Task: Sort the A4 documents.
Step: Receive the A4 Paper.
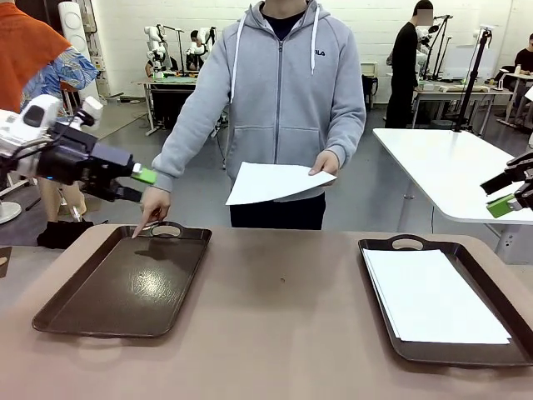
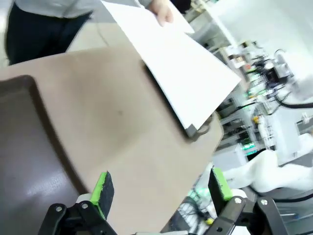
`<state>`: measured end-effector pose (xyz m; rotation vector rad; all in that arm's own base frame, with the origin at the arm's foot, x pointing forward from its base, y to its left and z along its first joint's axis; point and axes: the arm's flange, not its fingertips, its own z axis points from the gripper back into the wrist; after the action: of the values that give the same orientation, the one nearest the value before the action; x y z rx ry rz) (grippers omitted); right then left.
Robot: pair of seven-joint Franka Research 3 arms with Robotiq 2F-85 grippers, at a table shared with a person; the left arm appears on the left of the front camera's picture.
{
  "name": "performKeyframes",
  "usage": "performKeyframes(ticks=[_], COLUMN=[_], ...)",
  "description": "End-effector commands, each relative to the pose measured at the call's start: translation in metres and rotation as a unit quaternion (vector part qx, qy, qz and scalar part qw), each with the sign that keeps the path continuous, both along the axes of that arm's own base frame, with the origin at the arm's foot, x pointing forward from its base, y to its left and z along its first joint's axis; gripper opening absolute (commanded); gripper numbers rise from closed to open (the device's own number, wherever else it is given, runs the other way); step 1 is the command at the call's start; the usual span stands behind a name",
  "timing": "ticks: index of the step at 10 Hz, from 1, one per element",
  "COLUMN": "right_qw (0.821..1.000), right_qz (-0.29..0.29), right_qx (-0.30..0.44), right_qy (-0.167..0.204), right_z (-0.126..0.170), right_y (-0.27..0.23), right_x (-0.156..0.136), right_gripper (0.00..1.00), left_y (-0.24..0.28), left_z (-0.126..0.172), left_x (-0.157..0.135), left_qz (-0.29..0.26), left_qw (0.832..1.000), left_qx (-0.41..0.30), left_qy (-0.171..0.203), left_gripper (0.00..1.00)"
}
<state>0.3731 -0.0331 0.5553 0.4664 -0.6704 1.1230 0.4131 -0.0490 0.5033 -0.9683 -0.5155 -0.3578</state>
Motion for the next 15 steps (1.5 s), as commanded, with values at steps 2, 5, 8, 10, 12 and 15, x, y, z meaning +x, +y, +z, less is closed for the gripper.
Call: performKeyframes(ticks=[2,5,8,10,12,15], right_qw=[1.000,1.000,1.000,1.000,1.000,1.000], right_qz=[0.000,0.000,0.000,0.000,0.000,0.000], right_qx=[-0.004,-0.004,-0.004,-0.004,-0.004,-0.004], right_qy=[0.002,0.002,0.002,0.002,0.002,0.002], right_z=[-0.001,-0.001,-0.001,-0.001,-0.001,-0.001], right_y=[0.001,0.001,0.001,0.001,0.001,0.001], right_x=[0.000,0.000,0.000,0.000,0.000,0.000], right_gripper=[0.98,0.98,0.98,0.98,0.98,0.98], left_y=[-0.022,-0.048,-0.078,-0.093,-0.104,-0.116], left_z=[-0.009,-0.026,-0.041,-0.051,-0.054,-0.062], left_x=[0.046,0.078,0.107,0.125,0.140,0.163], left_qz=[-0.005,-0.002,-0.016,-0.032,-0.046,-0.073], left_qw=[0.996,0.992,0.988,0.990,0.985,0.981], left_qx=[-0.079,-0.090,-0.113,-0.119,-0.144,-0.156], left_qy=[0.050,0.087,0.109,0.075,0.076,0.089], left_gripper=[1.00,1.00,1.00,1.00,1.00,1.00])
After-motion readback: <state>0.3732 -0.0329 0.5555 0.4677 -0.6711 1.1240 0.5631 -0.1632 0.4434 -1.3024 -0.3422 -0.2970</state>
